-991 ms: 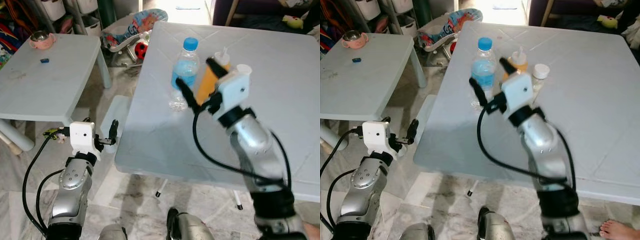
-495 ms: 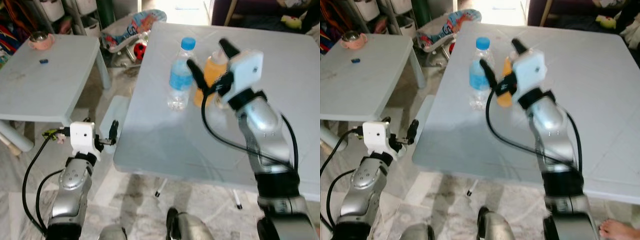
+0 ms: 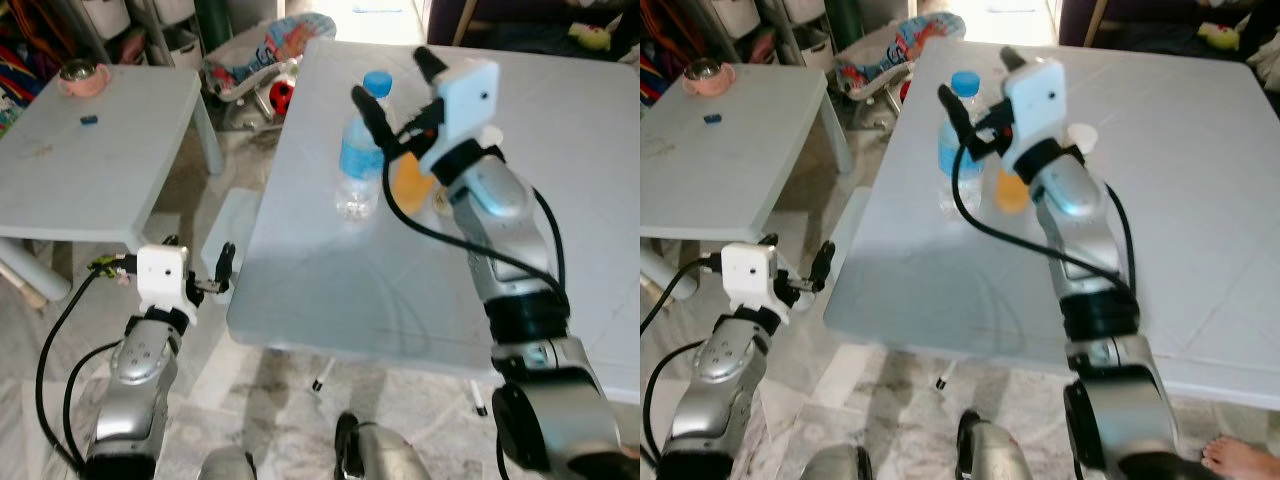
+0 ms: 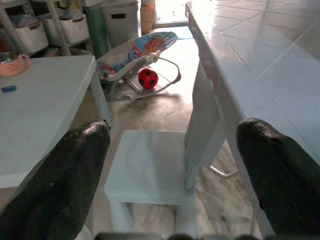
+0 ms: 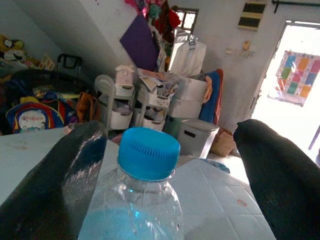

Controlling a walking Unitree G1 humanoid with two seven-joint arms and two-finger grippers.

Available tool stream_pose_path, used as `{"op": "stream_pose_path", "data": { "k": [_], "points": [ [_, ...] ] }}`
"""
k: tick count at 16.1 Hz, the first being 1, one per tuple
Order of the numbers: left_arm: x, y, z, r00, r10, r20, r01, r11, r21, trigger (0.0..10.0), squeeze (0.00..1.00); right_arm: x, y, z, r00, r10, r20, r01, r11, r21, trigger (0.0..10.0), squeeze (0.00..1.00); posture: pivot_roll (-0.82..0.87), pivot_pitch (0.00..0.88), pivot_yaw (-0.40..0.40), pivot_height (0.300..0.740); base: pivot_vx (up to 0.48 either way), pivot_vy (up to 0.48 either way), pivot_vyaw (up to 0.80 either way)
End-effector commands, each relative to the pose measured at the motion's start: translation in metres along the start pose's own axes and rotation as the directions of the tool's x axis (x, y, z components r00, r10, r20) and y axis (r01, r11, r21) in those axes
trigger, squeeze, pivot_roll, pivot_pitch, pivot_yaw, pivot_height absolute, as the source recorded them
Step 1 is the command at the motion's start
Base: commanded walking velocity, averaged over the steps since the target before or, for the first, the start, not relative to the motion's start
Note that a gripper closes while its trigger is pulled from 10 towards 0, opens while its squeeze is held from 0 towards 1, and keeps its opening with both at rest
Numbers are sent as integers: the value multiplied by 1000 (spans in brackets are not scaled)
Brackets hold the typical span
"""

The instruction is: Restocking fridge

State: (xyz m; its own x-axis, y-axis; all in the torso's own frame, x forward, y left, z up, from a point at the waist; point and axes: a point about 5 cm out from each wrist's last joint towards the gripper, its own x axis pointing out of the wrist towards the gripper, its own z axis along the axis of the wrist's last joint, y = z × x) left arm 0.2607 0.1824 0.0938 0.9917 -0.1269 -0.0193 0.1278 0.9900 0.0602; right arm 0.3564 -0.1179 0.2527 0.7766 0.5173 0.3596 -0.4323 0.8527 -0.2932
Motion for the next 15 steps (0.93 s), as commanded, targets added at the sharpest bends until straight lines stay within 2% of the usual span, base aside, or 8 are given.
{"op": "stream_pose_path", "data": {
  "k": [1, 4, 5, 6, 7, 8, 11, 15],
  "points": [
    [-2, 2, 2, 1000, -6, -3, 6, 1000, 18, 10000, 0, 8, 0, 2, 1000, 10, 5, -10, 1000, 7, 10000, 0, 69, 155, 6, 740, 0, 0, 0],
    [-4, 3, 2, 1000, -8, -7, 9, 1000, 23, 10000, 0, 15, -3, -2, 999, 9, -35, -7, 998, 60, 10000, 0, 75, 157, 8, 740, 0, 0, 0],
    [-4, 2, 2, 1000, -10, -10, 11, 1000, 25, 10000, 0, 18, -2, -3, 998, 40, -46, -36, 997, 72, 9608, 0, 77, 158, 8, 740, 0, 0, 0],
    [-4, 2, 2, 1000, -13, -13, 14, 1000, 27, 10000, 0, 20, 0, -2, 996, 70, -47, -65, 993, 94, 4235, 0, 76, 159, 8, 740, 0, 0, 0],
    [-4, 1, 3, 1000, -17, -12, 17, 999, 30, 10000, 0, 22, 1, 0, 995, 86, -42, -82, 993, 87, 1255, 0, 76, 160, 8, 740, 0, 0, 0],
    [-4, 0, 3, 1000, -19, -12, 20, 999, 32, 10000, 0, 24, 2, 2, 994, 99, -39, -95, 992, 86, 0, 0, 76, 161, 6, 740, 0, 0, 0],
    [-4, -1, 3, 1000, -20, -15, 20, 999, 33, 10000, 0, 26, 4, 3, 992, 117, -50, -113, 991, 78, 0, 0, 73, 161, 3, 740, 0, 0, 0],
    [-3, -3, 1, 999, -26, -26, 26, 999, 35, 10000, 0, 26, 6, 2, 983, 143, -114, -137, 989, 55, 0, 0, 67, 159, 2, 740, 0, 0, 0]
  ]
}}
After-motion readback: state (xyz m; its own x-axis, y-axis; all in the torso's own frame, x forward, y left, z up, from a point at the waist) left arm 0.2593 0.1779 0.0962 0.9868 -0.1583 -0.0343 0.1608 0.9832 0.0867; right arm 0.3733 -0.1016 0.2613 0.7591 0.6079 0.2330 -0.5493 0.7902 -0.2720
